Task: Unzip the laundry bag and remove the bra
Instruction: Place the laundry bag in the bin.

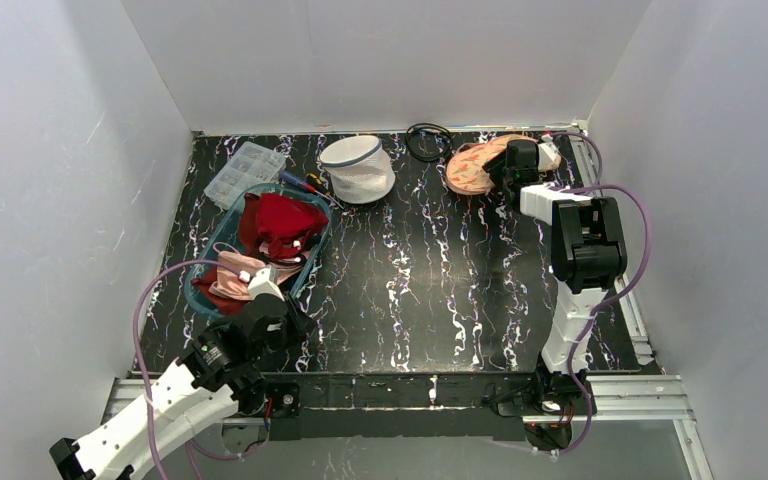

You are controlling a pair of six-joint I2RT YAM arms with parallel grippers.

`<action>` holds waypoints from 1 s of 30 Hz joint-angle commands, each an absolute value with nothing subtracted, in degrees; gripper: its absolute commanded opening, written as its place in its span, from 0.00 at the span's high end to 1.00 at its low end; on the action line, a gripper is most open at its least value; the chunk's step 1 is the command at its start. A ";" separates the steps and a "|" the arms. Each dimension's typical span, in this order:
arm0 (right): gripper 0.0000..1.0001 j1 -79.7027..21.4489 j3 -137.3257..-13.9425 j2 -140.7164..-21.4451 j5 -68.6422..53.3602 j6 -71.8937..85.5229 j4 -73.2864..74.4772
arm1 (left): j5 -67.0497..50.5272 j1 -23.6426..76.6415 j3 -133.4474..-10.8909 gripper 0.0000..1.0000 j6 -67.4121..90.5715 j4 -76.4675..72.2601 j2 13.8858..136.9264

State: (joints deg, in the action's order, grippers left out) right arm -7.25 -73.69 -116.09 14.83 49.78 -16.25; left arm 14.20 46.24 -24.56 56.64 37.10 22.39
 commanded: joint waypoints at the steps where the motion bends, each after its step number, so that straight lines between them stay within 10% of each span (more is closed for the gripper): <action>1: 0.37 -7.16 -71.97 -114.61 12.84 51.61 -16.28 | 15.14 46.33 -23.20 0.85 57.48 36.83 22.43; 13: 0.21 -7.20 -55.27 -101.59 10.61 52.34 -14.33 | 11.93 46.39 -20.22 0.85 59.39 33.87 21.78; 30: 0.50 -11.28 -64.92 -116.10 5.21 57.24 -19.66 | 12.85 46.41 -20.45 0.84 59.19 34.72 21.30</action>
State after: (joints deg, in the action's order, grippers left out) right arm -8.99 -59.94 -111.77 6.96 55.48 -19.07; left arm 11.22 46.24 -19.40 60.07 34.33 19.14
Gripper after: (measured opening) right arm 0.500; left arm 0.157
